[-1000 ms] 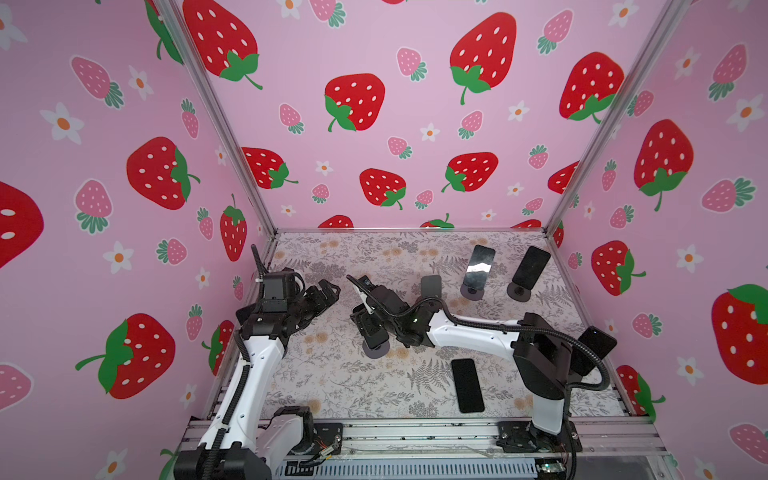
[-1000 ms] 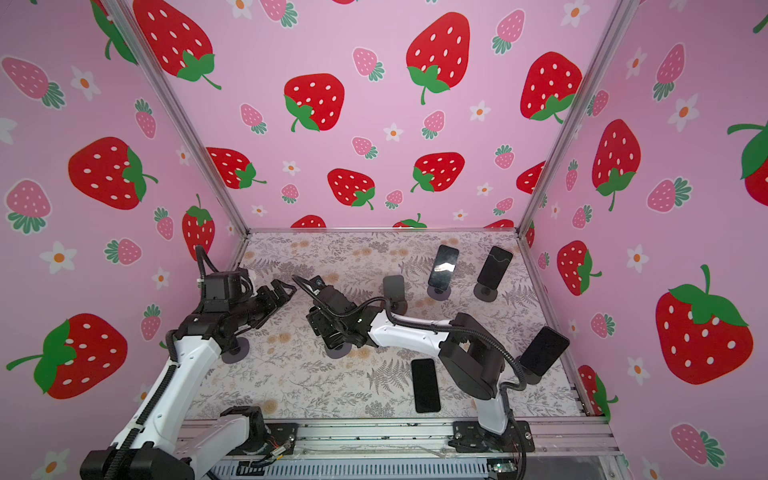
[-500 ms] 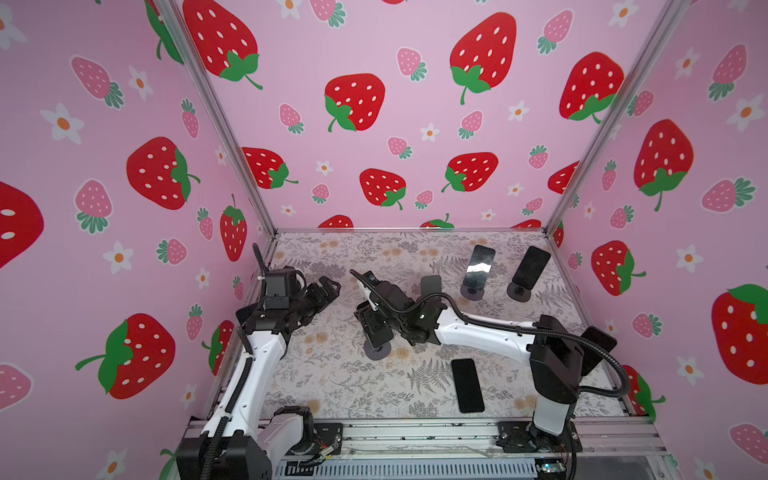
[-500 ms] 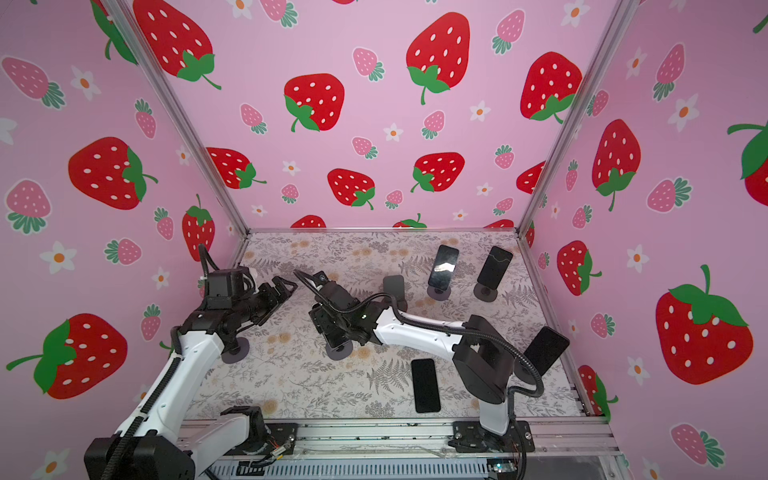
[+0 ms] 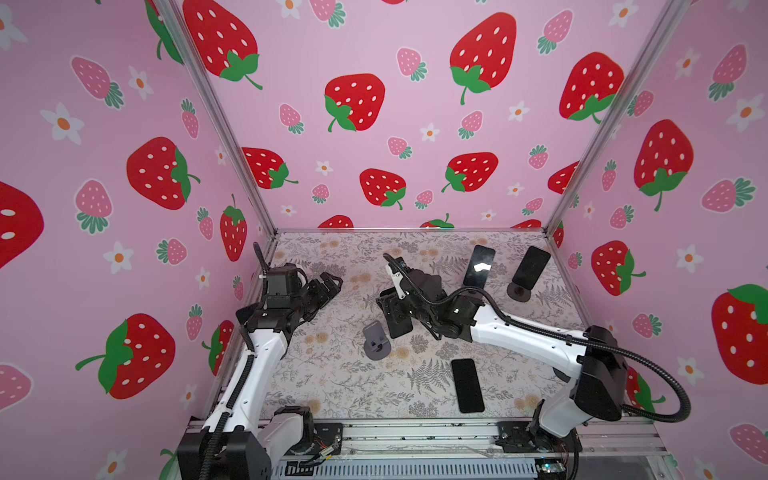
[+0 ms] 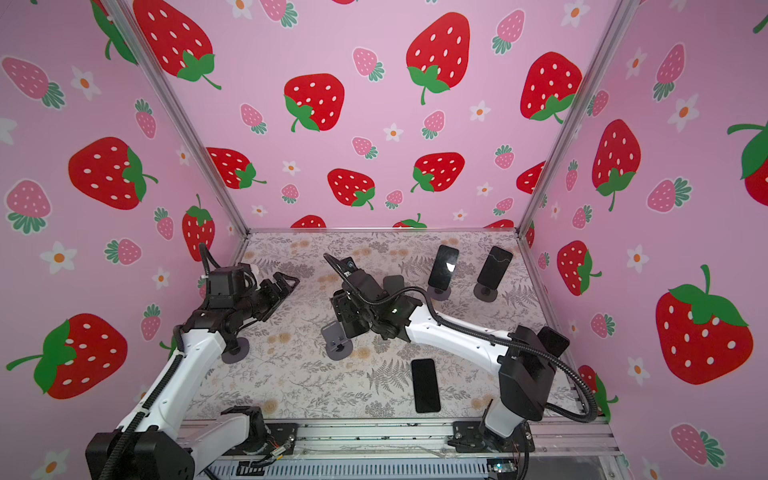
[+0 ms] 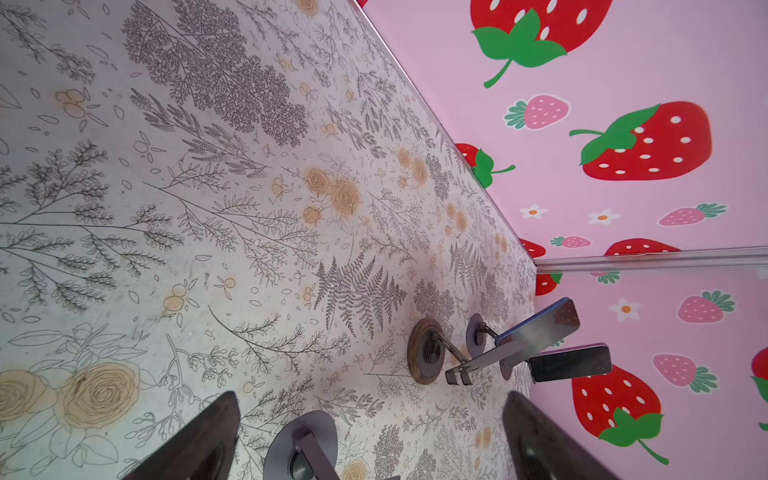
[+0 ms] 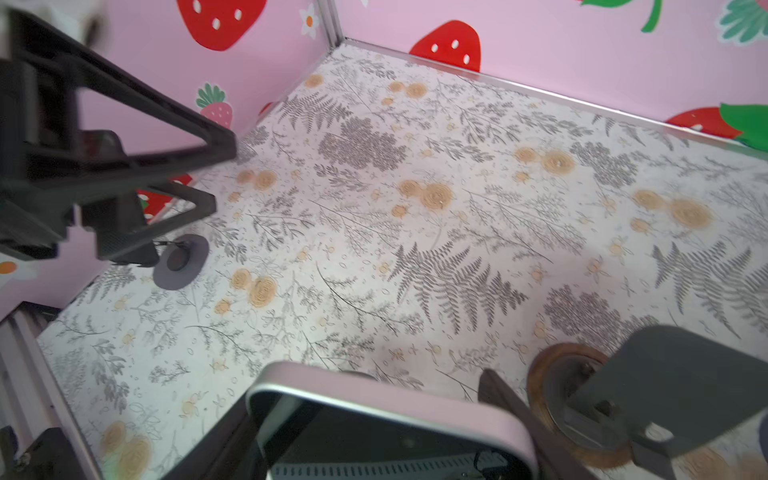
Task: Remove the phone from the phone stand
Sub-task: 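Lift the black phone off its stand and pull it toward the robot, then lower the held phone and lay it flat beside the first phone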
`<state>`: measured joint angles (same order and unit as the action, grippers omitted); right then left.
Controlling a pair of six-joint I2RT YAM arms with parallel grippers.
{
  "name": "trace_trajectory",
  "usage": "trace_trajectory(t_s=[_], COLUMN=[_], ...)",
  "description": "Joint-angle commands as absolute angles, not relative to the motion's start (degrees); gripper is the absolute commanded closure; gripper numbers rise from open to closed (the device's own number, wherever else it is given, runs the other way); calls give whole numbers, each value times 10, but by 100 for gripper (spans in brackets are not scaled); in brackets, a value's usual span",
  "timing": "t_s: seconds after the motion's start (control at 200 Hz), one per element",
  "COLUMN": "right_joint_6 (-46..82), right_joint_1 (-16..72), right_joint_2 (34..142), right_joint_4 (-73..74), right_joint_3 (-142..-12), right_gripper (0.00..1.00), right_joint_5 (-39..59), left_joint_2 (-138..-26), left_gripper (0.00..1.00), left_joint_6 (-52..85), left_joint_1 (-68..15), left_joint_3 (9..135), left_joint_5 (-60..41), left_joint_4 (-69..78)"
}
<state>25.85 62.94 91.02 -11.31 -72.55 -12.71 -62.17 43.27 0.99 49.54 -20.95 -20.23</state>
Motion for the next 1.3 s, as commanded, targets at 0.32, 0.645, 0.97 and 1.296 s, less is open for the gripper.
trace_trajectory(t_s=[0.32, 0.645, 0.97, 1.296], right_joint_6=[319, 311, 277, 247], right_joint_1=[599, 550, 442, 358], right_joint_2=[838, 806, 753, 768], right_joint_4=[-161, -187, -233, -286], right_joint_3=[-575, -533, -494, -495], right_gripper=[33, 33, 32, 31], right_joint_5=[-125, -167, -175, -196], left_joint_2=[-652, -665, -701, -722], left_gripper=[0, 0, 0, 0], left_joint_6=[456, 456, 459, 456], left_joint_1=[-14, -33, -48, -65], left_joint_3=[519, 524, 537, 544], left_joint_5=[-205, -193, -201, -200], left_joint_4=[-159, -160, -154, -152])
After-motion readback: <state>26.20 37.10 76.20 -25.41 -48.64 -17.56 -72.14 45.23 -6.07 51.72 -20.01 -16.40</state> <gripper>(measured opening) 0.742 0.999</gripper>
